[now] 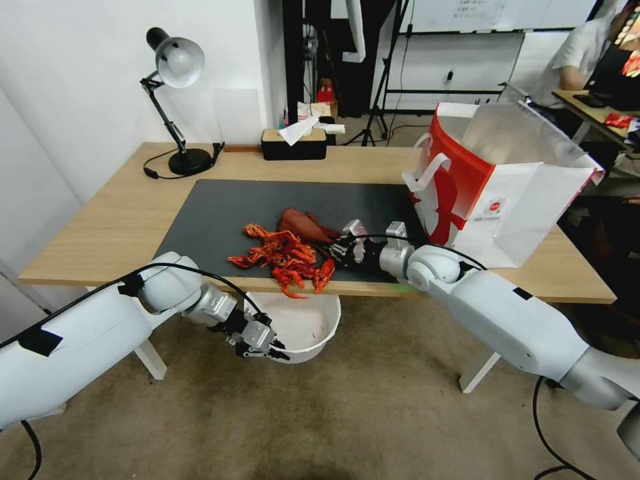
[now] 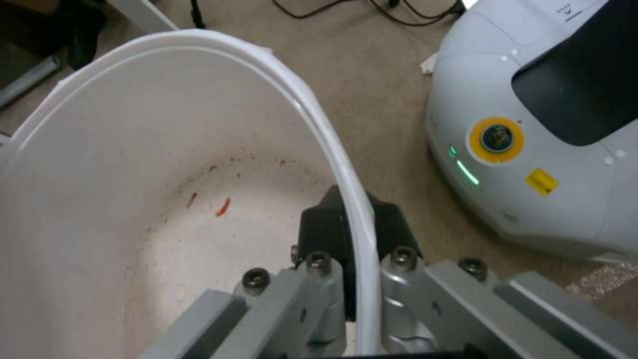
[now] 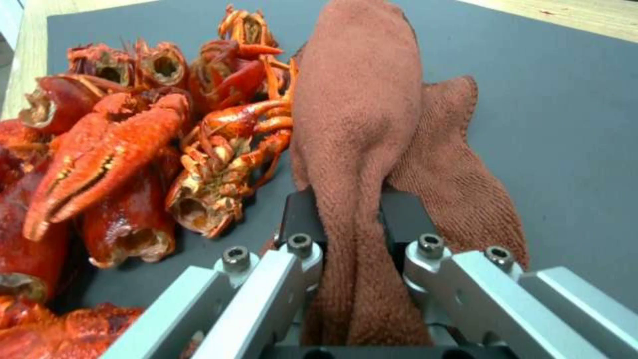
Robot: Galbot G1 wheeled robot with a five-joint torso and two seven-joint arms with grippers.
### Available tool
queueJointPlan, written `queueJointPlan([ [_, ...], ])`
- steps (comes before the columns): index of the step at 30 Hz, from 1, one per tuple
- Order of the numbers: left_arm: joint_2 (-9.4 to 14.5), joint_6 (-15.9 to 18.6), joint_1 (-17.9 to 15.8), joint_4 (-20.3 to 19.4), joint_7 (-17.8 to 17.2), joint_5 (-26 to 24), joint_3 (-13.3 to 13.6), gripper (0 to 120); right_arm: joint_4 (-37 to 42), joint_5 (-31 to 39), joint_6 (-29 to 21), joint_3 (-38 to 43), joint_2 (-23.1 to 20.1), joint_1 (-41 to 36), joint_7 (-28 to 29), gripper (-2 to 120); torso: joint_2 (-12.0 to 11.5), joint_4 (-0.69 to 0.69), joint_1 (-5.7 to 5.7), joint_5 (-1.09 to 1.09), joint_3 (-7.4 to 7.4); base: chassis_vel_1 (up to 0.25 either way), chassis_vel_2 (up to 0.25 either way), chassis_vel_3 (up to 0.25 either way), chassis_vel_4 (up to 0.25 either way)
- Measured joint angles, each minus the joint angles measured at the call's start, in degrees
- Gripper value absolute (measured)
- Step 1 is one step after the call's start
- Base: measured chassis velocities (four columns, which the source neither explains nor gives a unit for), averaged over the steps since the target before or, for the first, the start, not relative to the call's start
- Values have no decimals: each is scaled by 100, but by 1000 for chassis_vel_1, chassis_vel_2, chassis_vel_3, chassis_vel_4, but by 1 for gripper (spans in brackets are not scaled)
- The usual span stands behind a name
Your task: Sweep shrimp from table into container with towel, then put container into takeout bag.
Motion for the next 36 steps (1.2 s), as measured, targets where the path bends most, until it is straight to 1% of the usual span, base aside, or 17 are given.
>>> queueJointPlan([
  [15, 26, -8, 24, -4, 2, 0, -32, 0, 226, 21, -63, -91, -177, 36, -82, 8, 0, -1, 2, -1, 0, 0, 0, 0, 0],
  [36, 133, -28, 94, -106, 21, -3, -110, 0, 663, 137, -147, -294, -414, 141, -187, 8, 0, 0, 1, 0, 1, 0, 0, 0, 0],
])
